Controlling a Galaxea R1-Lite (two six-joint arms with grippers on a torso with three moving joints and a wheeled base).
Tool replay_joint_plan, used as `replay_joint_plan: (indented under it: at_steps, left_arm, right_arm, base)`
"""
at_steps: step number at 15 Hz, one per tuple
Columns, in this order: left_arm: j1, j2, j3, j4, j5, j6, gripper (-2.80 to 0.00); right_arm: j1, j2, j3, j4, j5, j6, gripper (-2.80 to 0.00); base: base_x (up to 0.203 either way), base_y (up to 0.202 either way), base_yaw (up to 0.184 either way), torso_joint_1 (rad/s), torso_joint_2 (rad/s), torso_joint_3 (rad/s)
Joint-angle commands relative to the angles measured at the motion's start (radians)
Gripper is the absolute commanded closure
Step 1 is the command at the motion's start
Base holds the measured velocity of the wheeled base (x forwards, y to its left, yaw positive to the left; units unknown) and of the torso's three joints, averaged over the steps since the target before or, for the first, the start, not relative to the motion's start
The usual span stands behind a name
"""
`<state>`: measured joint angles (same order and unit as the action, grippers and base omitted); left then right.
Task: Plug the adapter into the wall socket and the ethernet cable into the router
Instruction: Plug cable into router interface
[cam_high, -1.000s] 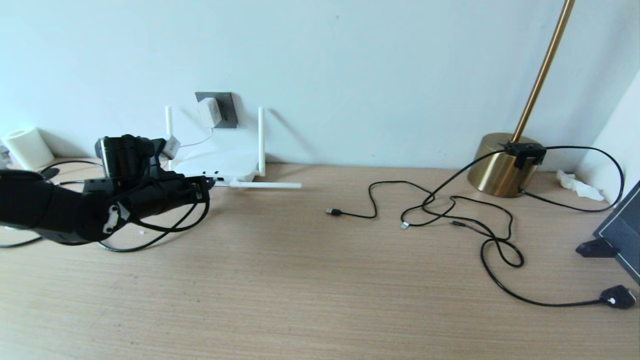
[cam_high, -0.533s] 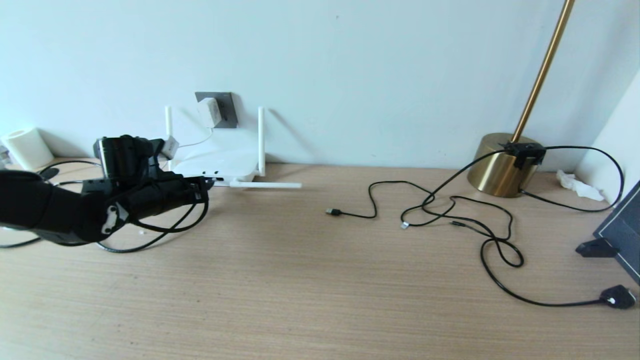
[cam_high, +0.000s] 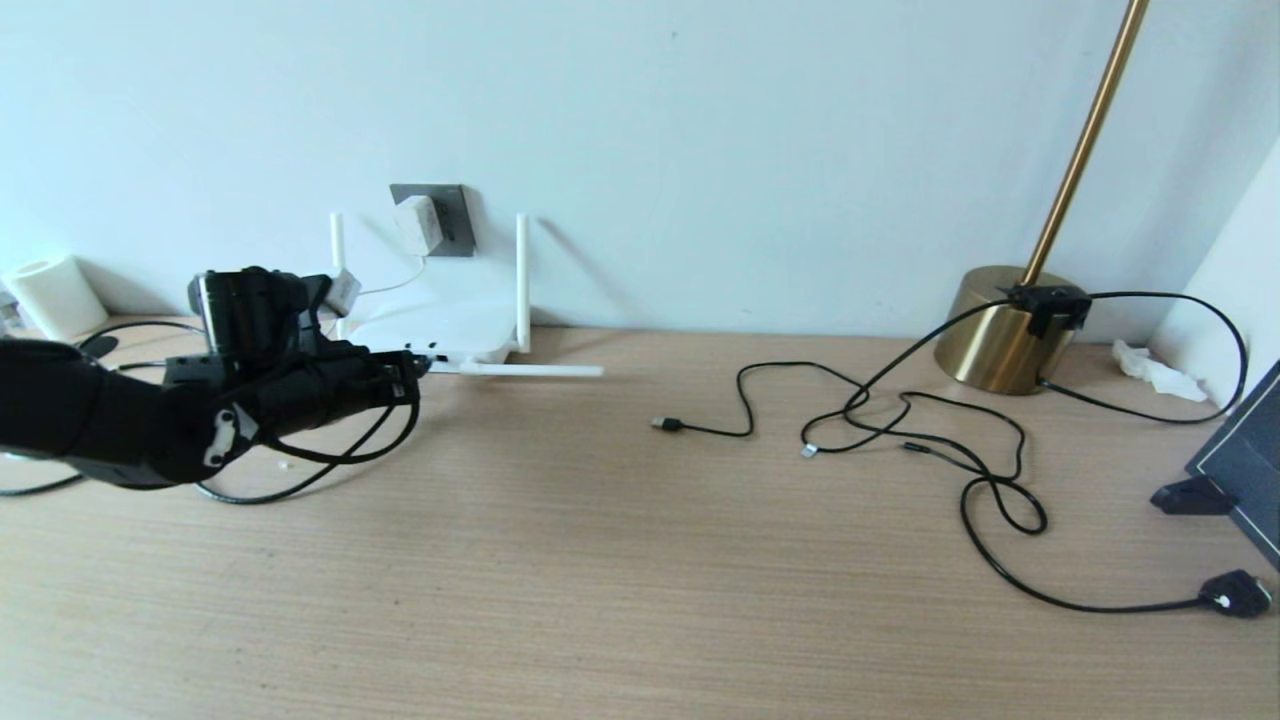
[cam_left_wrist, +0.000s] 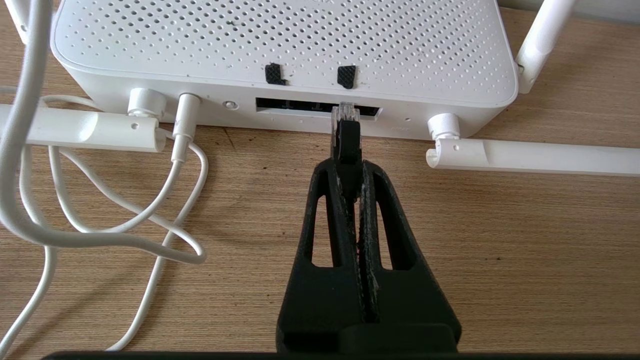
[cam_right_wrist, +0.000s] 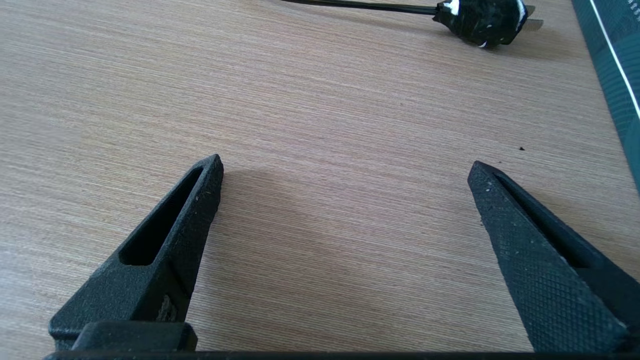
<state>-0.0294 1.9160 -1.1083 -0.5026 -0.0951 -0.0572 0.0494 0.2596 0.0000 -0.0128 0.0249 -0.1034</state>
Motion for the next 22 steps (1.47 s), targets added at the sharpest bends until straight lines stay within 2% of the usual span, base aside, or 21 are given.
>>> replay_joint_plan:
  at_steps: [1,22]
  left_arm:
    - [-0.001,0.003,-0.001,-0.004,0.0,-0.001,0.0]
    - [-0.001,0.017,-0.021,-0.002,0.0,-0.001,0.0]
  right_arm:
    - [0.004,-0.003,0.005,-0.001,0.0,0.0,-2.8]
    - [0.003,-0.019,0.005,-0.001,-0.005,0.005,-2.8]
  base:
    - [0.0,0.0,0.0,0.0,0.0,0.0]
    - [0.0,0.0,0.0,0.0,0.0,0.0]
